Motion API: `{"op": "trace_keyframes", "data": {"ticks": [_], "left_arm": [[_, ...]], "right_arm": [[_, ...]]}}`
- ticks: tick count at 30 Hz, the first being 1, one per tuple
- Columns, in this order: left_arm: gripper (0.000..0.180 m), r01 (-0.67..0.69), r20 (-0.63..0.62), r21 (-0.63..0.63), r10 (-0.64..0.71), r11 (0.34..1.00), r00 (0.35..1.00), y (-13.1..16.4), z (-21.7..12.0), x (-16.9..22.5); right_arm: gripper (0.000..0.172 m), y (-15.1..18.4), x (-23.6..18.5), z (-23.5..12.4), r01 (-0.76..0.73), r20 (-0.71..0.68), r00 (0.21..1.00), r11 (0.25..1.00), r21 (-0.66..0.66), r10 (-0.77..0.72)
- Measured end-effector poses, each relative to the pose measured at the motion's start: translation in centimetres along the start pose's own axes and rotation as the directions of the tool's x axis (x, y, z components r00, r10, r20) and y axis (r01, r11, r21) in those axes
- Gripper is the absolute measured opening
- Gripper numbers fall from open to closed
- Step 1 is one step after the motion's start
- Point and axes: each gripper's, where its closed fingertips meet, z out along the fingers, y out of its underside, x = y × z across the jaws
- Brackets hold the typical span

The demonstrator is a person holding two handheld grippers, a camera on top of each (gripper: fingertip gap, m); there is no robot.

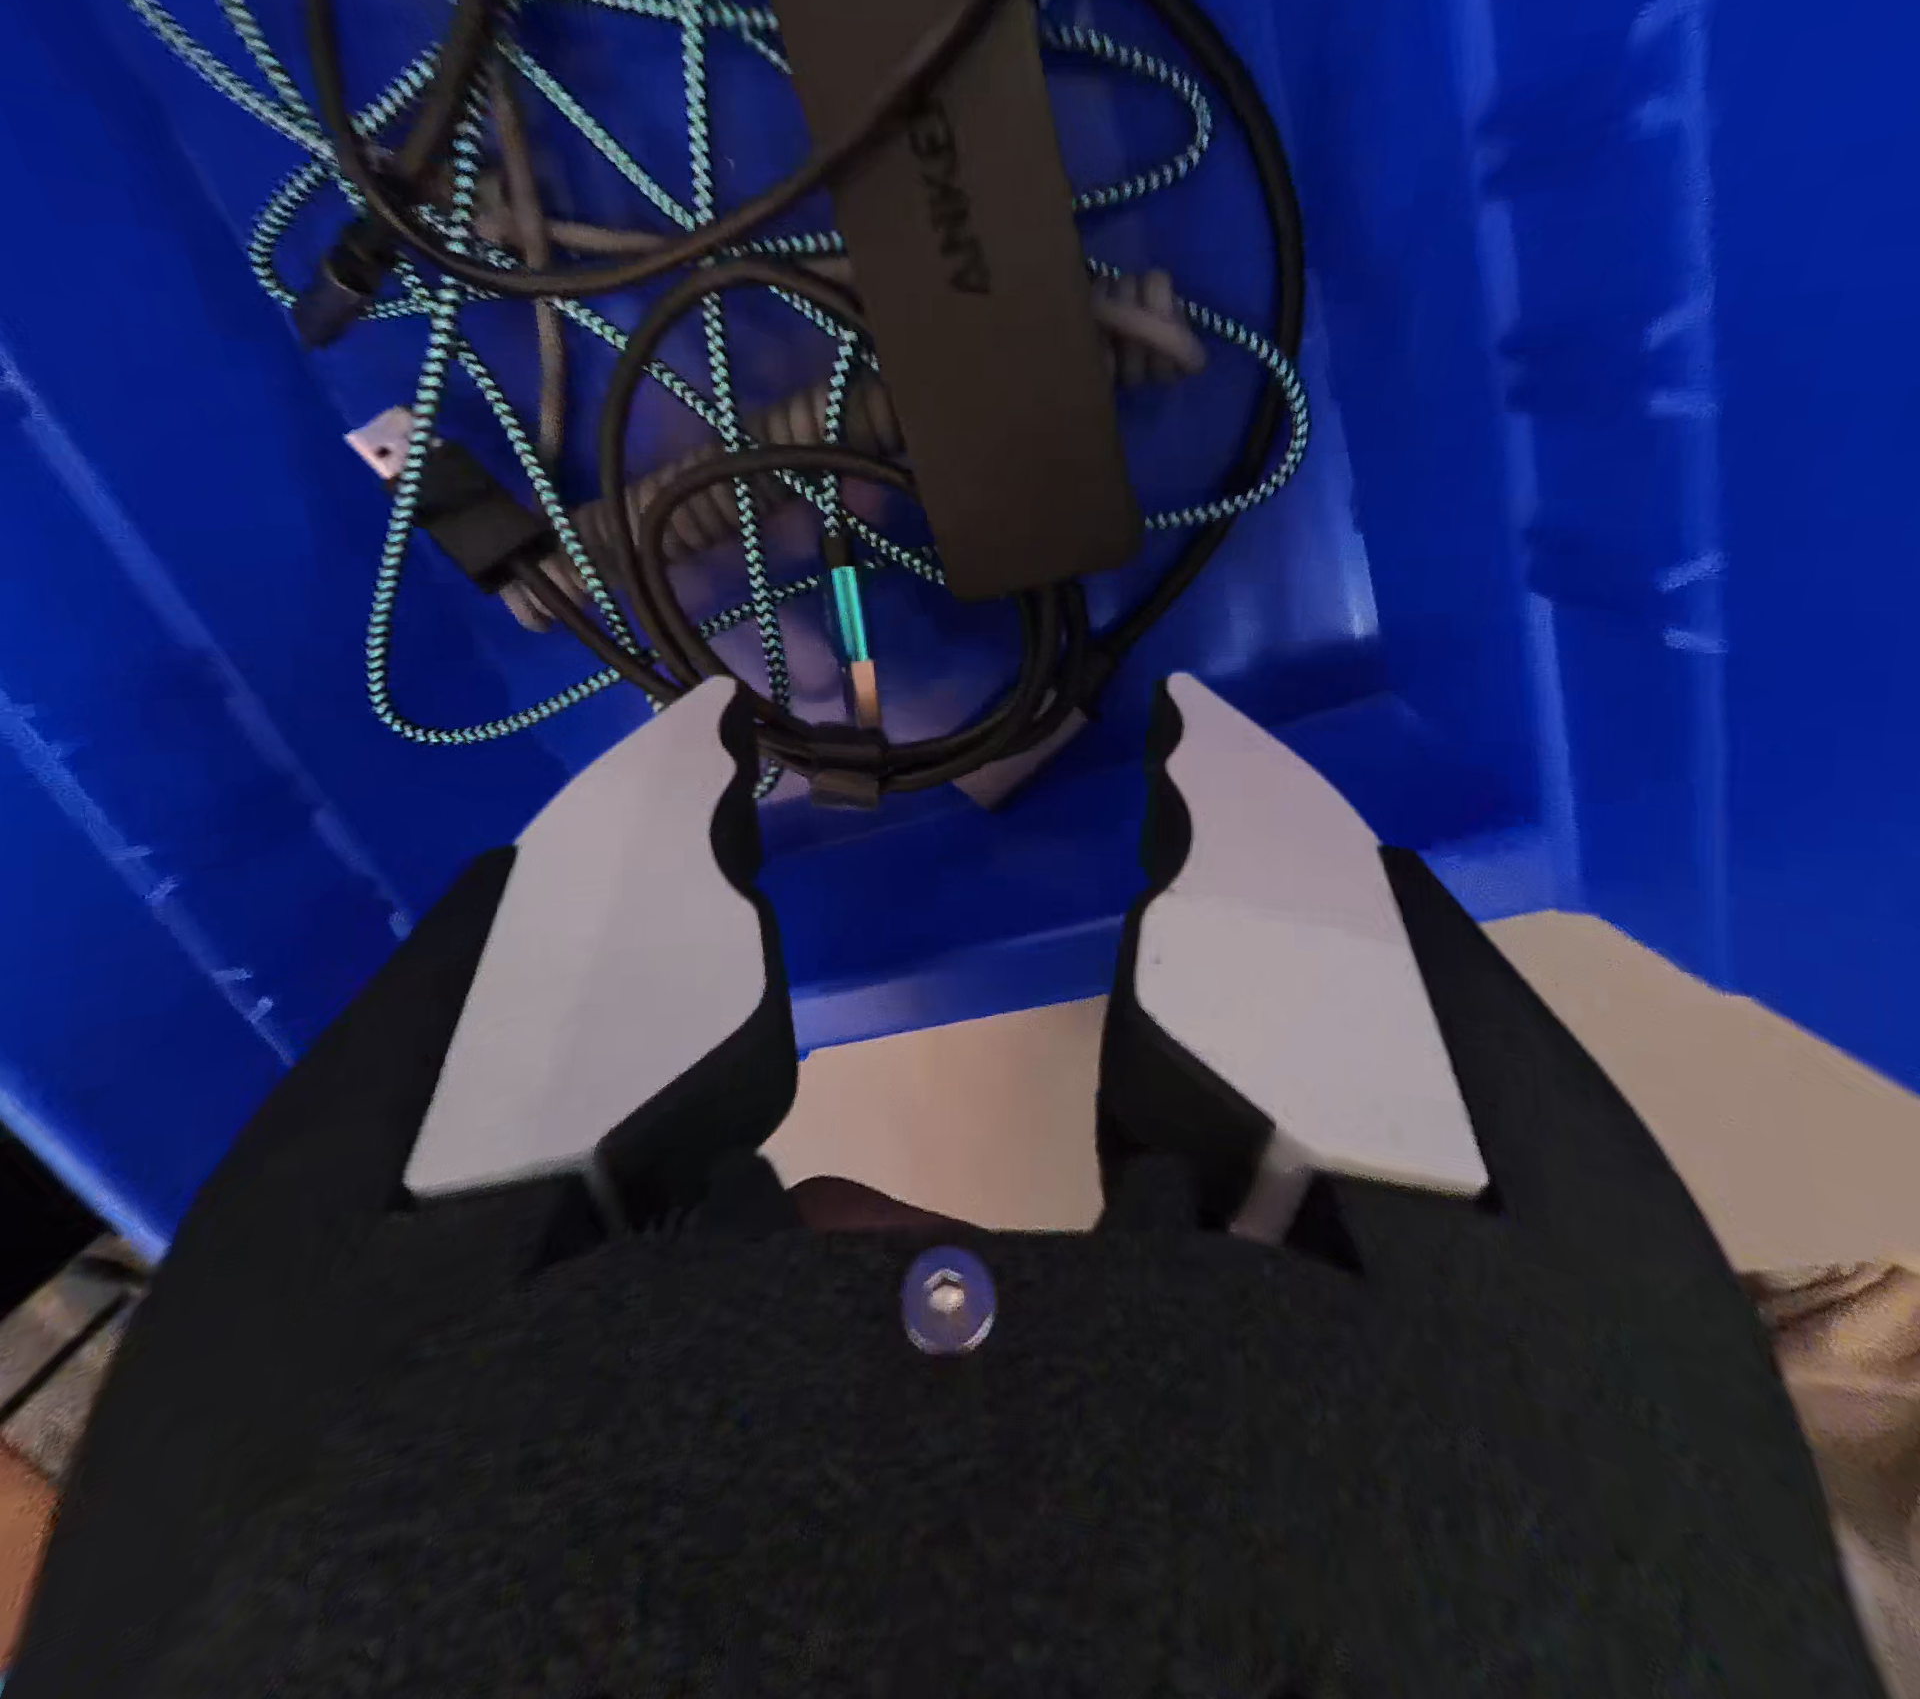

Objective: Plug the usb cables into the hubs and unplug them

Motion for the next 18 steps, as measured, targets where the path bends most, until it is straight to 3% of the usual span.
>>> {"op": "trace_keyframes", "data": {"ticks": [1, 3, 7, 10, 14, 18], "left_arm": [[0.065, -0.023, 0.009, -0.019, 0.023, 1.000, 1.000, 0.3, 0.3, -0.1], [0.021, -0.043, -0.049, -0.023, 0.041, 0.999, 0.998, 0.2, 0.3, 0.7], [0.010, -0.065, -0.026, -0.074, 0.064, 0.995, 0.998, 0.4, 0.5, 0.0], [0.008, -0.073, 0.046, -0.016, 0.074, 0.997, 0.996, -0.8, -0.4, -1.1], [0.006, -0.087, 0.113, 0.118, 0.073, 0.989, 0.991, -2.7, -4.6, -1.4], [0.003, -0.140, 0.228, 0.219, 0.089, 0.966, 0.970, -4.6, -11.1, -1.7]], "right_arm": [[0.072, 0.0, 0.0, 0.0, 0.002, -0.001, 1.000, 1.000, -0.001, -0.002], [0.072, 0.0, -0.1, 0.0, 0.009, -0.002, 1.000, 1.000, -0.004, -0.009], [0.072, 0.1, -0.1, 0.1, 0.016, -0.005, 1.000, 1.000, -0.009, -0.016], [0.071, 0.2, 0.0, 0.1, 0.013, -0.006, 1.000, 1.000, -0.010, -0.013], [0.071, 0.2, 0.1, 0.1, 0.011, -0.006, 1.000, 1.000, -0.010, -0.011], [0.070, 0.2, 0.0, 0.1, 0.020, -0.007, 1.000, 1.000, -0.011, -0.020]]}}
